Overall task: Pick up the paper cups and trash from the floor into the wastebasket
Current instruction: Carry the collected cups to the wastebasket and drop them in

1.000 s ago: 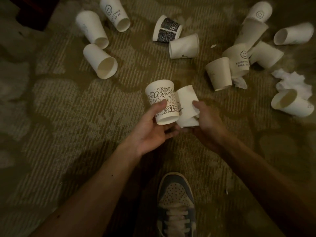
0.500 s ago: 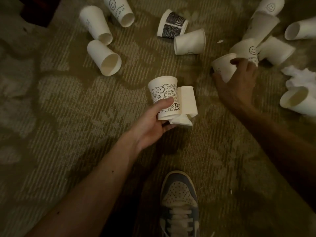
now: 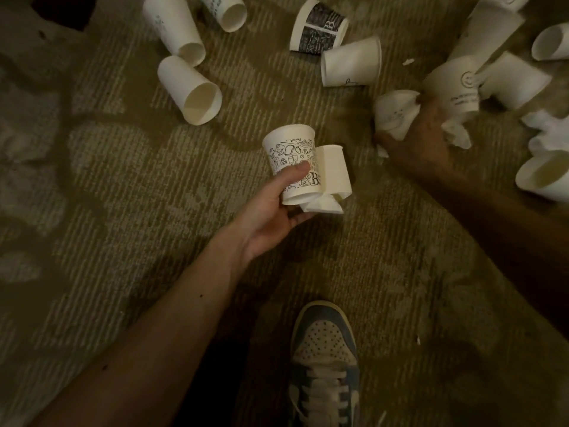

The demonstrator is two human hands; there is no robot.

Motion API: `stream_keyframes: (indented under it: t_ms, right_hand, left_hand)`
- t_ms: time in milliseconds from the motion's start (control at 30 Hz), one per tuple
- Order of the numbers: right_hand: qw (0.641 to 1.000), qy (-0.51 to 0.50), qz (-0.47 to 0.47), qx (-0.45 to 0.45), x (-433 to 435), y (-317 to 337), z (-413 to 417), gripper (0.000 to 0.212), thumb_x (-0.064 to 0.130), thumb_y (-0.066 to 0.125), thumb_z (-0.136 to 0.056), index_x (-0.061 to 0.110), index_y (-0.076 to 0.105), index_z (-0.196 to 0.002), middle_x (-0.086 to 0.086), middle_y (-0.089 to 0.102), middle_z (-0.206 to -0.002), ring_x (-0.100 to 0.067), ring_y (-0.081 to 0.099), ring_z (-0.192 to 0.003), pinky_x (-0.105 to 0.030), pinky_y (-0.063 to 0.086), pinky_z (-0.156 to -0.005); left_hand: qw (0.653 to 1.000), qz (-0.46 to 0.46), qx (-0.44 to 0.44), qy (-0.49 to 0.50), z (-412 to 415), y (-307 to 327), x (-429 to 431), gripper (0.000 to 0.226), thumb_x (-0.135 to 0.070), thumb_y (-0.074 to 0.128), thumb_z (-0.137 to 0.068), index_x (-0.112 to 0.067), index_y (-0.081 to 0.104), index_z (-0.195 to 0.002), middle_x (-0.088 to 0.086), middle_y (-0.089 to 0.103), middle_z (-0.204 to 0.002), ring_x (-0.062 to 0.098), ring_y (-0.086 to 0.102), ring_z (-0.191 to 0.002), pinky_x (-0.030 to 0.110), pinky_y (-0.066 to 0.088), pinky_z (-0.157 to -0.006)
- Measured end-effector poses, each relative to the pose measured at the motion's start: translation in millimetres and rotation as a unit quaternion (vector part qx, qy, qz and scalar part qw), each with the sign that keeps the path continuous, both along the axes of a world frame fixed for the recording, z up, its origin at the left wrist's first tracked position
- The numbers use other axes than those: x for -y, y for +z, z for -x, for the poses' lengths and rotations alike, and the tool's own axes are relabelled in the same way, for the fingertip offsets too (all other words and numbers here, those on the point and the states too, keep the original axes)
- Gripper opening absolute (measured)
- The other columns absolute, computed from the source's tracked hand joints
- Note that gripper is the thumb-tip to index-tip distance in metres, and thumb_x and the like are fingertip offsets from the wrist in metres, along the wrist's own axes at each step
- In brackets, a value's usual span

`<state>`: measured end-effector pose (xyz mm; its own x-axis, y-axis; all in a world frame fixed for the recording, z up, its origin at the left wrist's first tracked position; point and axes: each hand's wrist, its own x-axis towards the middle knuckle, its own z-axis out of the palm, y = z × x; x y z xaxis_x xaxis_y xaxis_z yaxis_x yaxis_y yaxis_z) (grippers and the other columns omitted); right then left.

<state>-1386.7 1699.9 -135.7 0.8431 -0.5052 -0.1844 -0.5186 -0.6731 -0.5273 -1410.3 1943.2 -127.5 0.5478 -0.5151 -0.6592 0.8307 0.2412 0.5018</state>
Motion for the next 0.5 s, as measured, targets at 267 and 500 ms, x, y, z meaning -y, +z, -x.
stream_keyframes:
  t_ms: [267,500]
  right_hand:
    - [0.933,-0.036,-0.357,-0.038,-68,4,38,0.063,0.030,0.069,-0.089,0.027,0.035,-0.141,0.015,0.053,-0.109,-0.005,0.060,-0.092,-0.014,0.051,-0.048]
    - [0.879,0.017,-0.475,-0.037,-139,42,26,0.057,0.039,0.074,-0.082,0.029,0.049,-0.132,0.002,0.061,-0.121,-0.017,0.071,-0.095,-0.034,0.060,-0.065]
  left_hand:
    - [1.000,-0.027,0.005,0.012,-1,10,-35,0.071,-0.042,0.080,-0.059,-0.017,0.061,-0.123,0.007,0.071,-0.121,0.021,0.067,-0.113,0.034,0.054,-0.094]
    - [0.989,-0.126,0.070,-0.015,-1,69,-122,0.055,-0.032,0.079,-0.062,-0.019,0.065,-0.113,0.003,0.075,-0.110,0.014,0.071,-0.098,0.032,0.056,-0.086]
